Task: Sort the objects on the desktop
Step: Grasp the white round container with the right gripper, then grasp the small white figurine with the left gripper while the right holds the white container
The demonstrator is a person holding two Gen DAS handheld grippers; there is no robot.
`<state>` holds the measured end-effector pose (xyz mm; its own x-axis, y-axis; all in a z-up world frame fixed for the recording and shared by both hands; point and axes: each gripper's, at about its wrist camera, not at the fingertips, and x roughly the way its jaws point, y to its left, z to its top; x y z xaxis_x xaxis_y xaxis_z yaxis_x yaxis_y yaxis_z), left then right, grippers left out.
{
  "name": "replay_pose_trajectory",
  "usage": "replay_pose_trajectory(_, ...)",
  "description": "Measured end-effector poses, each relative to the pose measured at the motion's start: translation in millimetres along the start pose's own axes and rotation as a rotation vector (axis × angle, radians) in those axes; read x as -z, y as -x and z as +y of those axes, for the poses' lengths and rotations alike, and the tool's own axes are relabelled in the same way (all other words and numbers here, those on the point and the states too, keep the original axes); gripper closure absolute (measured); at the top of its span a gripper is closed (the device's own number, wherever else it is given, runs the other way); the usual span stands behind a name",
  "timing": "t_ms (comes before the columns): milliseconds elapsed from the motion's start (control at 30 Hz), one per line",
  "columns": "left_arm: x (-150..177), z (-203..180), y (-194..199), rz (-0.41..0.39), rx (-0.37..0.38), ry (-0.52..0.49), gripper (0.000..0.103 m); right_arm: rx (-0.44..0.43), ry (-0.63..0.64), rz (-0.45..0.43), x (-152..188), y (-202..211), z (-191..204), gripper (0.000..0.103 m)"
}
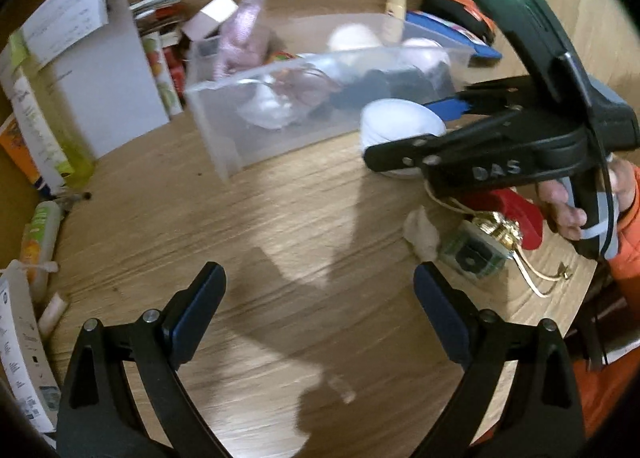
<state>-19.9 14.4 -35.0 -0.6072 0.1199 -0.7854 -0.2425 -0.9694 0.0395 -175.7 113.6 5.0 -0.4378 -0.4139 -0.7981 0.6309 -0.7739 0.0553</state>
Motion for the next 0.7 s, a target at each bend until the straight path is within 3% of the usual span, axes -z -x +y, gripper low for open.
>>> replay_pose_trajectory(433, -15.1, -20.9, -15.2, 0.032, 0.065, -0.068, 0.008, -0.02, -0.048, -0.138, 21.7, 52.5, -13.6, 0.04)
replay_pose_trajectory(700, -23.2, -27.6, -13.2, 0.003, 0.1, -0.066, 0.064, -0.012, -0.041, -0.177, 23.4, 69.3, -18.5, 0.04)
